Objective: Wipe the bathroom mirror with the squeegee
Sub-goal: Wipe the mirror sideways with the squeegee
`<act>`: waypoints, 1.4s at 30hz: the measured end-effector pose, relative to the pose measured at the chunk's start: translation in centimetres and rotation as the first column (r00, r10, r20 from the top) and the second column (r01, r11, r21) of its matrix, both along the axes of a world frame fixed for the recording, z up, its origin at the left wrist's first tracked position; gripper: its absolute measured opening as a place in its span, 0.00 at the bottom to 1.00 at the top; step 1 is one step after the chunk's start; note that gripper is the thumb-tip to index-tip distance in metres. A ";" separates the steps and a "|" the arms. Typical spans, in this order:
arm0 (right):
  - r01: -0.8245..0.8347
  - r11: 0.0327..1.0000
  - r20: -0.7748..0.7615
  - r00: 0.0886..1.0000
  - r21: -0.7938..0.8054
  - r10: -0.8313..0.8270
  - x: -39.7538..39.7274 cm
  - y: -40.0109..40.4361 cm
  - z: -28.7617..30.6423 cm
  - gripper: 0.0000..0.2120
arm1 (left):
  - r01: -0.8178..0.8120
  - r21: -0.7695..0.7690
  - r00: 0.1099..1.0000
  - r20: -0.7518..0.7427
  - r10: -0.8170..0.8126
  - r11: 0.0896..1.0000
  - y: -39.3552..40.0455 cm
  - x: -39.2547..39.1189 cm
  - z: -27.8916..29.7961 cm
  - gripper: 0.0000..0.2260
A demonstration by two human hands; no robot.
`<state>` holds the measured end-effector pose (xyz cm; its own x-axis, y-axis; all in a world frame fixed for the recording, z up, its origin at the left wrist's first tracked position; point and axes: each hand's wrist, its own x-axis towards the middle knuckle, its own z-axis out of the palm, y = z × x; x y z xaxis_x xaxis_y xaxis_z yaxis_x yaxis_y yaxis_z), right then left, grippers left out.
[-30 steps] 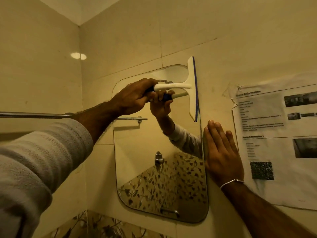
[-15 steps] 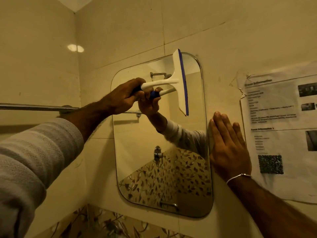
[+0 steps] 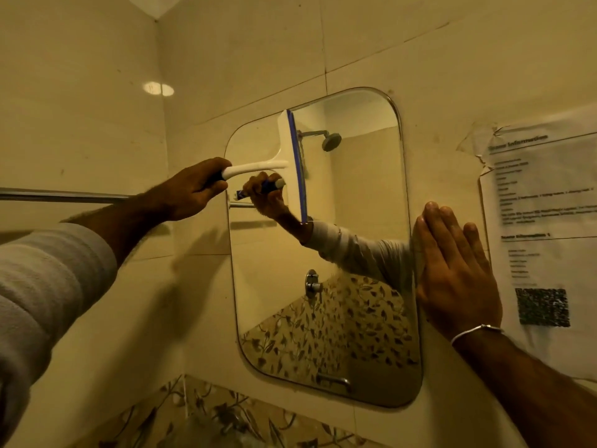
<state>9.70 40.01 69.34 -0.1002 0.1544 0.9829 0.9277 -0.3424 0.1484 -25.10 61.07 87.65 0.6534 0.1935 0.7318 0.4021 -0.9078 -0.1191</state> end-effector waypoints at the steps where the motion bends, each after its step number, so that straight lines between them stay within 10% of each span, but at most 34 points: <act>1: 0.001 1.000 0.001 1.000 -0.001 -0.001 0.1 0.0 0.0 0.30 | -0.021 -0.002 1.000 -0.002 0.021 1.000 0.2 -0.7 0.0 0.09; 42: -0.042 0.999 0.004 0.999 -0.015 0.042 0.2 -0.3 0.2 0.32 | -0.518 0.180 0.845 -0.042 0.533 0.836 2.2 -9.0 0.7 0.06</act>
